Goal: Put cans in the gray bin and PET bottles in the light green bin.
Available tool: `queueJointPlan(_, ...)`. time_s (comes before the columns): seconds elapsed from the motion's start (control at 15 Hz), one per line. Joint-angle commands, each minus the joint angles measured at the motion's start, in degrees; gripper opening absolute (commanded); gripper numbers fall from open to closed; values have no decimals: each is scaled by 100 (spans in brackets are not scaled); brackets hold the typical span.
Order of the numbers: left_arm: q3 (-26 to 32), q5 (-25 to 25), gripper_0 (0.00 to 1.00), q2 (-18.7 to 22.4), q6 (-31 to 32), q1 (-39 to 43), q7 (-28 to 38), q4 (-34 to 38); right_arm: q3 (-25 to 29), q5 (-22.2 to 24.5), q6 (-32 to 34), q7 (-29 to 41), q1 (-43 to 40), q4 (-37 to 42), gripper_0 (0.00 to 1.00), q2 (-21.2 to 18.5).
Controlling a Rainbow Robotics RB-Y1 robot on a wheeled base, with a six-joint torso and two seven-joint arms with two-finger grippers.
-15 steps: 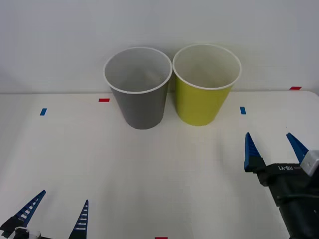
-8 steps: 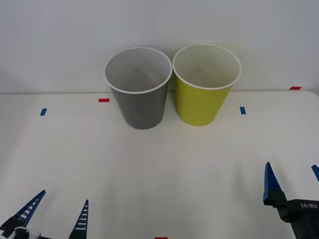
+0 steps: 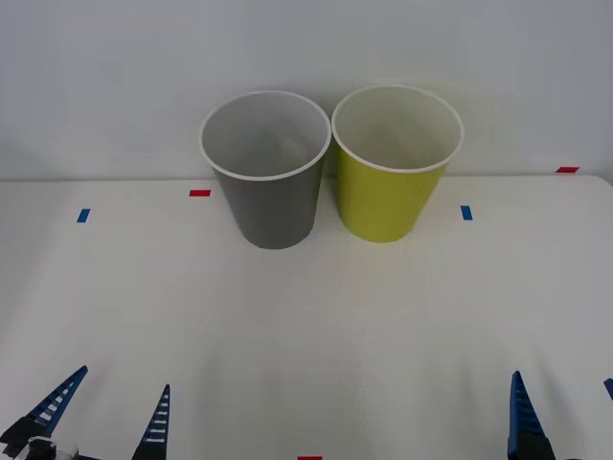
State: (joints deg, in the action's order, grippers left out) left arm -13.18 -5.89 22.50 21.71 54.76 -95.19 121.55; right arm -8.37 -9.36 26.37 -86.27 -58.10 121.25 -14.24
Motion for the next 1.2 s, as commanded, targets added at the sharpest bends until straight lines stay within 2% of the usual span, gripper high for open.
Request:
queueJointPlan(0.07,0,0,100,0,0,0,0,0,2,-31,53,-56,-61,4,100,-35)
queueJointPlan(1.2,0,0,100,0,0,0,0,0,2,-40,53,-65,-70,-5,100,-35)
